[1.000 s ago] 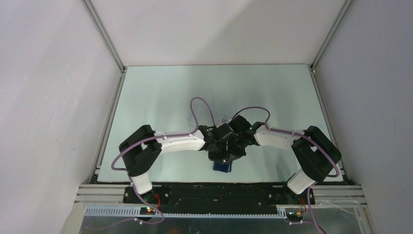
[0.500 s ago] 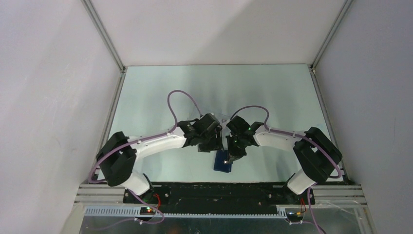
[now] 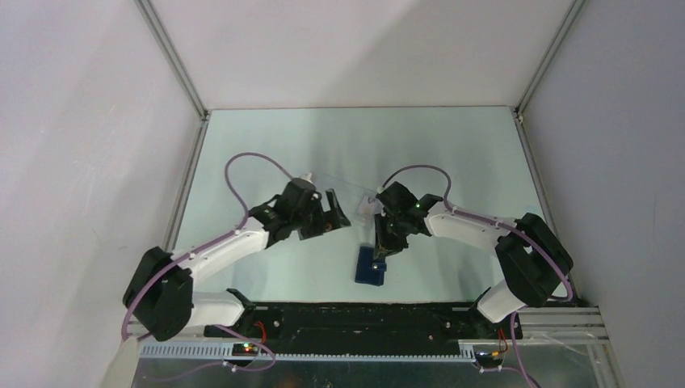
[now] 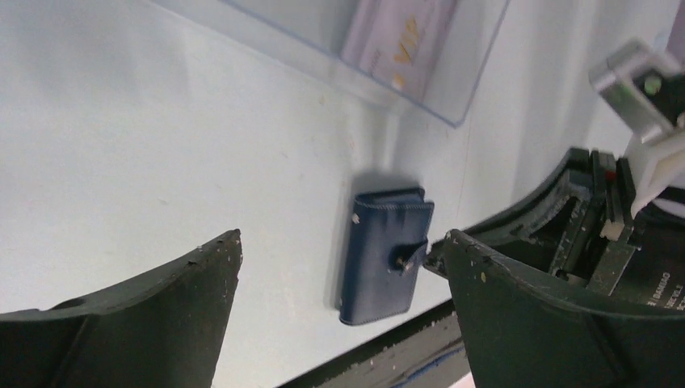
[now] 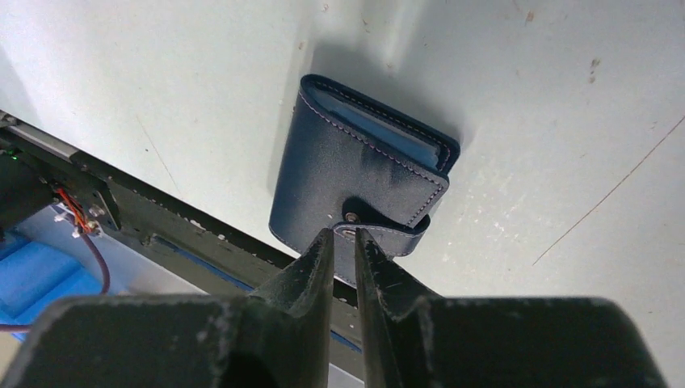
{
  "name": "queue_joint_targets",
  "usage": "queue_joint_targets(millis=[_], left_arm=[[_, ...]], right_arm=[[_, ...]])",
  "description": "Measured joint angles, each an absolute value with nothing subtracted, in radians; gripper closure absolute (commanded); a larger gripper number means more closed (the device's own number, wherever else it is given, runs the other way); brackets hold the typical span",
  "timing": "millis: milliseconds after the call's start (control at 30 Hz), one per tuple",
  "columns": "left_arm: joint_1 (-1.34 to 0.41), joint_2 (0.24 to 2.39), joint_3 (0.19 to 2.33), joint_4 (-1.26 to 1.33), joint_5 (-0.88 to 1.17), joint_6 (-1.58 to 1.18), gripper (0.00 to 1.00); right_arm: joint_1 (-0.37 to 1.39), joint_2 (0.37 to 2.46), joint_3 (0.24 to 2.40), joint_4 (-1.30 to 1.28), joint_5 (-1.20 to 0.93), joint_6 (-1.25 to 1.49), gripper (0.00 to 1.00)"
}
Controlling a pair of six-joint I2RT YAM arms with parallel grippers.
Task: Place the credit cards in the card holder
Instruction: Reset both arms
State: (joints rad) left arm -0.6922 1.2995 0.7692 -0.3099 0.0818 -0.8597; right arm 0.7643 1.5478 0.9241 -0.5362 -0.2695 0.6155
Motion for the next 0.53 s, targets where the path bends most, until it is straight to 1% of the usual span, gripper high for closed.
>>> queue_joint_targets(millis=[67,133,167,200,233,267,300,333,367,400,467,533], left_arm=[[-0.631,1.261,0.744,-0.289,0.091,-0.845,0.01],[-0.569,1.225,0.723,-0.273,0.090,-0.828,0.01],[-0.537,1.205,0.716,-0.267,0.083,-0.815,0.00],[-0.506,1.183,0.711,-0.265,0.071,-0.800,0.00],[-0.489,1.166,0.708,-0.263,0.054,-0.788,0.00],[-0.464,1.142,0.706,-0.260,0.029,-0.770,0.00],[-0.444,1.121,0.705,-0.255,0.006,-0.751,0.00],[-0.427,1.107,0.705,-0.250,-0.012,-0.737,0.00],[-0.405,1.094,0.705,-0.244,-0.030,-0.722,0.00],[-0.374,1.085,0.705,-0.235,-0.048,-0.703,0.00],[-0.316,1.085,0.705,-0.213,-0.091,-0.675,0.00],[-0.259,1.087,0.701,-0.189,-0.138,-0.644,0.00]], right_arm=[[0.758,1.547,0.933,-0.537,-0.270,0.611,0.78],[0.753,1.547,0.937,-0.538,-0.270,0.608,0.72],[0.748,1.547,0.941,-0.538,-0.269,0.604,0.63],[0.743,1.547,0.943,-0.538,-0.269,0.600,0.58],[0.736,1.546,0.945,-0.537,-0.267,0.596,0.46],[0.730,1.545,0.946,-0.535,-0.263,0.590,0.40],[0.722,1.542,0.947,-0.534,-0.252,0.587,0.28],[0.713,1.537,0.947,-0.532,-0.241,0.582,0.22],[0.699,1.527,0.947,-0.531,-0.222,0.572,0.13],[0.685,1.514,0.947,-0.529,-0.197,0.564,0.06],[0.641,1.473,0.947,-0.517,-0.143,0.540,0.01],[0.574,1.427,0.947,-0.487,-0.094,0.515,0.01]])
